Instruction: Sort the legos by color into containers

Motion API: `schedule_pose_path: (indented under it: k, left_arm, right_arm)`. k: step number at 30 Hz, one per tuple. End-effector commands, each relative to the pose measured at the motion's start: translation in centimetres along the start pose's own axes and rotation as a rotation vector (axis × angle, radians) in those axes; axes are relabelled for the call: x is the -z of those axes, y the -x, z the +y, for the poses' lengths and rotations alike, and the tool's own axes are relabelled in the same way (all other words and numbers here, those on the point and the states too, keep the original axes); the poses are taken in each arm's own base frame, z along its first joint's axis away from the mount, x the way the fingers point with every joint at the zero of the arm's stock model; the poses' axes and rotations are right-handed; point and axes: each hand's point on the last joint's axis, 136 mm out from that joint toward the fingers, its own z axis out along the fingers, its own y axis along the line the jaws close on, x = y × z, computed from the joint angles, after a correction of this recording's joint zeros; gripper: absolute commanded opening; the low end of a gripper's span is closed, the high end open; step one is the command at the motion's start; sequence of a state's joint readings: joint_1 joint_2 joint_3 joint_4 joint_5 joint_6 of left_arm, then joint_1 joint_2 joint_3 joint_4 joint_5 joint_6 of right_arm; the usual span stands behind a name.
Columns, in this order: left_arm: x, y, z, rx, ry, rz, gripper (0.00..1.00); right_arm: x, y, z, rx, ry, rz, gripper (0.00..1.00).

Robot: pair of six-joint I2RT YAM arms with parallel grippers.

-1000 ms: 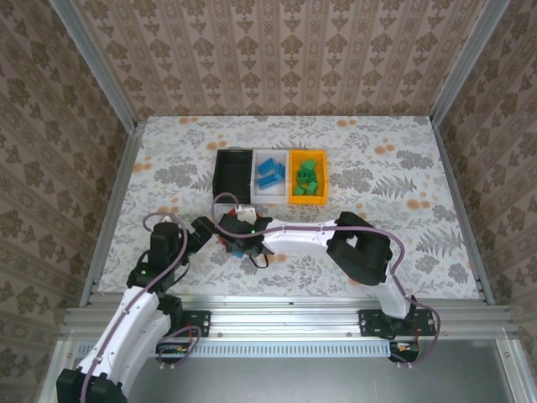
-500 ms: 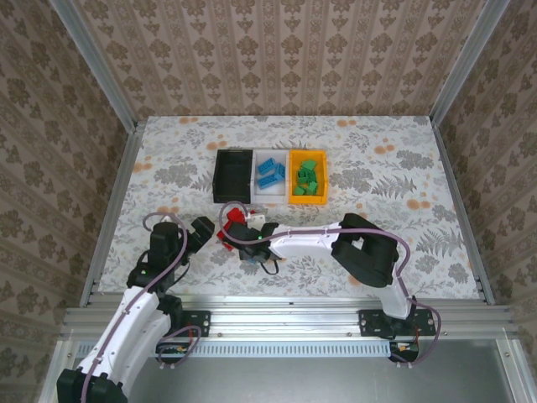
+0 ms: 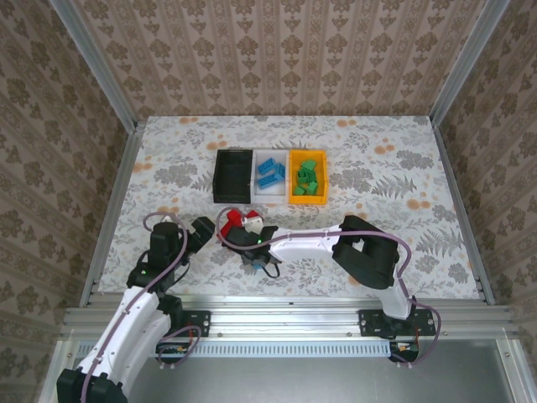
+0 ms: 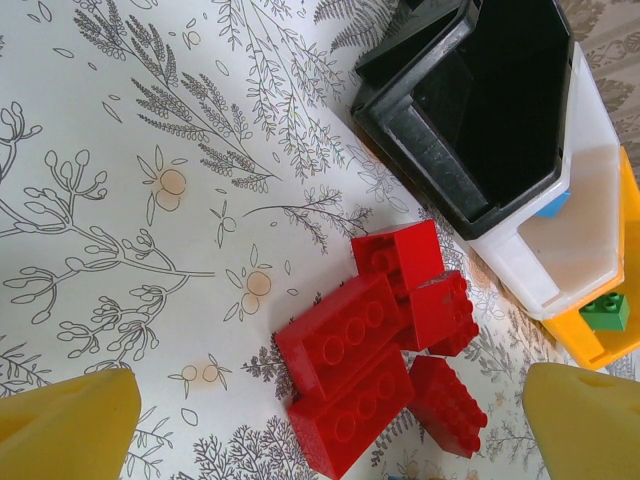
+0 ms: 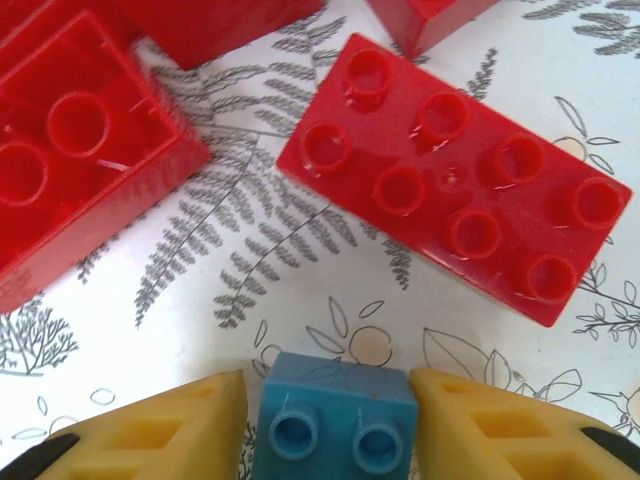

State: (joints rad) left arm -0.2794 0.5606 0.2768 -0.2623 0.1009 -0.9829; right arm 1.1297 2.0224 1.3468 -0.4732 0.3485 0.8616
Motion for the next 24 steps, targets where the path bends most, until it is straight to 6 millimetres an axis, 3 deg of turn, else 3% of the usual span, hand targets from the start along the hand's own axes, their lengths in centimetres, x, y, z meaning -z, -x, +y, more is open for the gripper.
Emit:
schedule_pose_path:
  k: [1, 5, 12, 15, 24]
  left_arm:
    - [0.3, 0.6, -0.7, -0.015, -0.026, -0.018, 1.0]
    - [0.4, 0.7, -0.9, -0.015, -0.028, -0.019, 1.0]
    - [0.6, 0.4, -0.6, -0.011, -0.026, -0.015, 1.0]
    - [0.8, 0.3, -0.4, -0.008, -0.03, -0.019, 1.0]
    - [1.3, 0.4, -0.2, -0.019, -0.027, -0.037, 1.0]
  right_arm:
    - [1.3, 0.7, -0.1, 0.041, -0.009, -0.02, 0.53]
    - [2.0, 0.5, -0.6, 0.036, -0.03, -0.016, 0.56]
    - [2.2, -0.5, -0.2, 0.036, -0.026, -0.02, 0.31]
    - [3.2, 0.2, -0.1, 0.047, -0.025, -0.057, 0.25]
    - [7.0, 3.3, -0.7, 0.066, -0.012, -0.181, 0.24]
